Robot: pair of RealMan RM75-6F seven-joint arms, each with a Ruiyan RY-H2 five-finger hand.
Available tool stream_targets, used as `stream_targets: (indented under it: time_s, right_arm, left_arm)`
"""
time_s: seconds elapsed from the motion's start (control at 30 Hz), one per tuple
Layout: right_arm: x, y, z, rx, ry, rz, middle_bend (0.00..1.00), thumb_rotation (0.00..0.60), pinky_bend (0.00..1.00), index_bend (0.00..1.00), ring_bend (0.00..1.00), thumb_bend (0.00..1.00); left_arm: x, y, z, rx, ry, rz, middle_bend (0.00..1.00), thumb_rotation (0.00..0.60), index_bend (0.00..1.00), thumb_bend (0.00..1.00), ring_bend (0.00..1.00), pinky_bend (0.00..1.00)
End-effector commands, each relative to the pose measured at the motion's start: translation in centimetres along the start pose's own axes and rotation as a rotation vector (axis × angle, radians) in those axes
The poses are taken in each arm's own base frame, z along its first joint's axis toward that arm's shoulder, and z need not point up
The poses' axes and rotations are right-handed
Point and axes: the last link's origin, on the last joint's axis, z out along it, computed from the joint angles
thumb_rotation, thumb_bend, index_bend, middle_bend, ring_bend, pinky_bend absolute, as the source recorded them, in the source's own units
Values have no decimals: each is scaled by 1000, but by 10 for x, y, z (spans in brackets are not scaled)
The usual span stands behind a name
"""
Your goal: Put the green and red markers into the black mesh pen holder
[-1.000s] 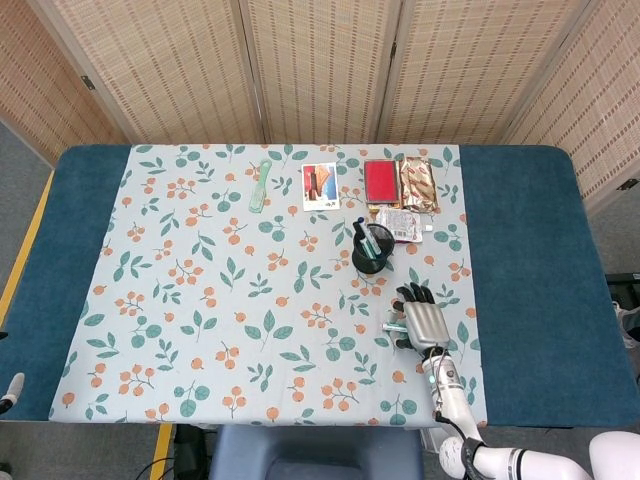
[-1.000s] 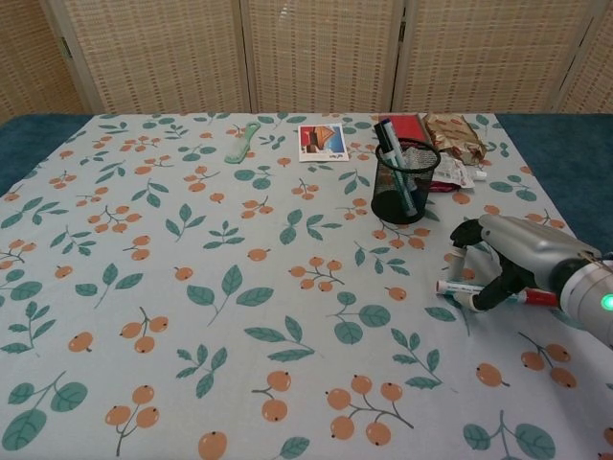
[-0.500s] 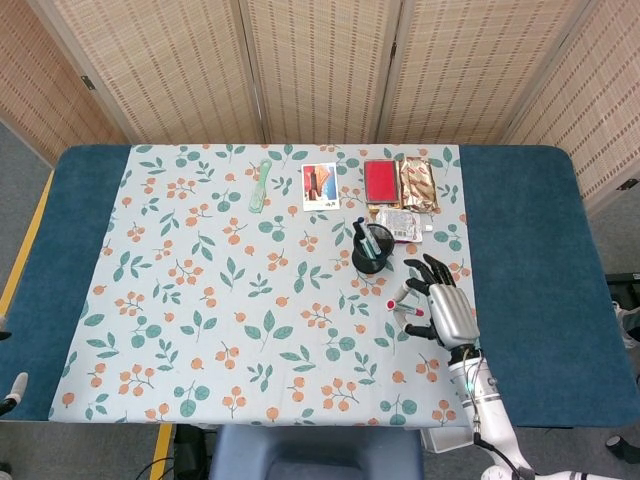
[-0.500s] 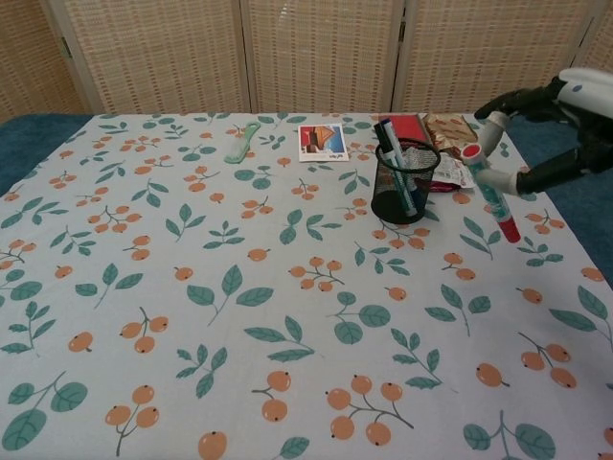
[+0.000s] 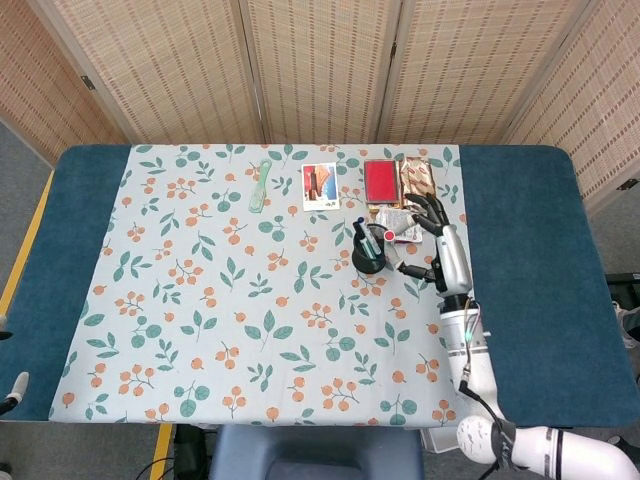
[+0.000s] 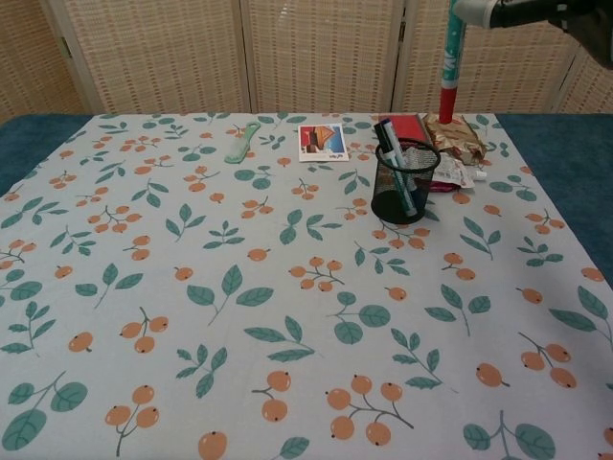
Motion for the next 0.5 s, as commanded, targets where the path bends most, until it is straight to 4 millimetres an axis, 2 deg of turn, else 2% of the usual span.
stream_targets:
  time_s: [0.03, 0.27, 0.5]
  right_arm:
    - [-16, 9, 21, -46, 10, -7, 151, 600, 0, 626, 0, 340]
    - [-28, 39, 47, -130, -11, 24, 151, 600, 0, 626, 0, 332]
    - [-49, 49, 66, -145, -36, 2, 151, 600, 0, 626, 0, 329]
  left_arm:
    - [1, -2, 1, 6, 2, 0, 298, 600, 0, 399, 148, 289]
    - [4, -5, 0, 15, 10, -8, 299, 600, 0, 400, 148, 289]
    - [8, -6, -3, 19, 23, -18, 299, 600, 0, 399, 148, 289]
